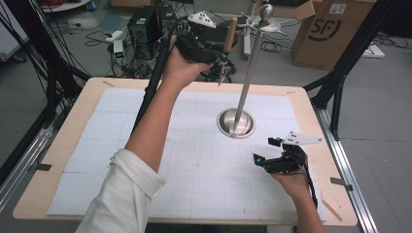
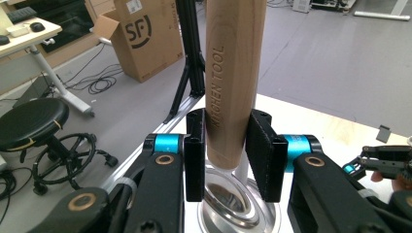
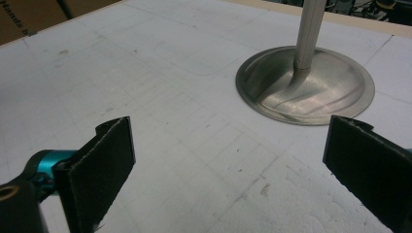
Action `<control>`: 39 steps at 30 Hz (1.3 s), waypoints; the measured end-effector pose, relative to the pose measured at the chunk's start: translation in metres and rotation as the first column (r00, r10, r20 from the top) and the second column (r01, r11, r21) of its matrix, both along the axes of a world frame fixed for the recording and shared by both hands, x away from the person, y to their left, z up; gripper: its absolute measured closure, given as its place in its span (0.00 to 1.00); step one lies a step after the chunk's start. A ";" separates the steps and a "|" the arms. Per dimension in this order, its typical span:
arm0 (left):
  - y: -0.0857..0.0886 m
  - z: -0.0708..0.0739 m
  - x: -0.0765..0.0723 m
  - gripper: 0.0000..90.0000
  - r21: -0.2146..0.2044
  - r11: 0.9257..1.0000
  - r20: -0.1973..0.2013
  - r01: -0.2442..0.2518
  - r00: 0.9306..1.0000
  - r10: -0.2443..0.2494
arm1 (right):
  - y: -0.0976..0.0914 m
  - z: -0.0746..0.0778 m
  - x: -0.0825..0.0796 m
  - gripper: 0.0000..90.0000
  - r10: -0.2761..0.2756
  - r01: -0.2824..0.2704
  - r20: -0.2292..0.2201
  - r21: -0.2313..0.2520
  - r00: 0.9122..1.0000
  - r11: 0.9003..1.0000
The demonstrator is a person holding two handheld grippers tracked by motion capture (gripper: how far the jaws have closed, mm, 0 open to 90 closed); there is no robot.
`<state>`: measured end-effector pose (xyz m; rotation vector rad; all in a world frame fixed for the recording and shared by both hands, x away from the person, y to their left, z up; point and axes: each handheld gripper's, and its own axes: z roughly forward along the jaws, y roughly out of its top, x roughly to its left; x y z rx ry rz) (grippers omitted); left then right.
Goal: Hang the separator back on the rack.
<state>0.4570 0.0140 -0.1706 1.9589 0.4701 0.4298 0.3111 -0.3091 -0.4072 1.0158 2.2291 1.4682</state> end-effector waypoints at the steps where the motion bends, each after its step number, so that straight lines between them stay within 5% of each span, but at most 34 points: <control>1: 0.000 0.000 0.000 0.78 -0.001 1.000 0.000 -0.001 1.000 0.001 | 0.000 0.000 0.000 0.04 0.001 -0.001 0.000 0.000 1.000 1.000; 39: -0.020 0.000 0.006 0.78 0.044 0.999 -0.002 -0.029 1.000 0.029 | -0.003 0.001 0.000 0.04 -0.001 0.001 0.006 0.018 1.000 1.000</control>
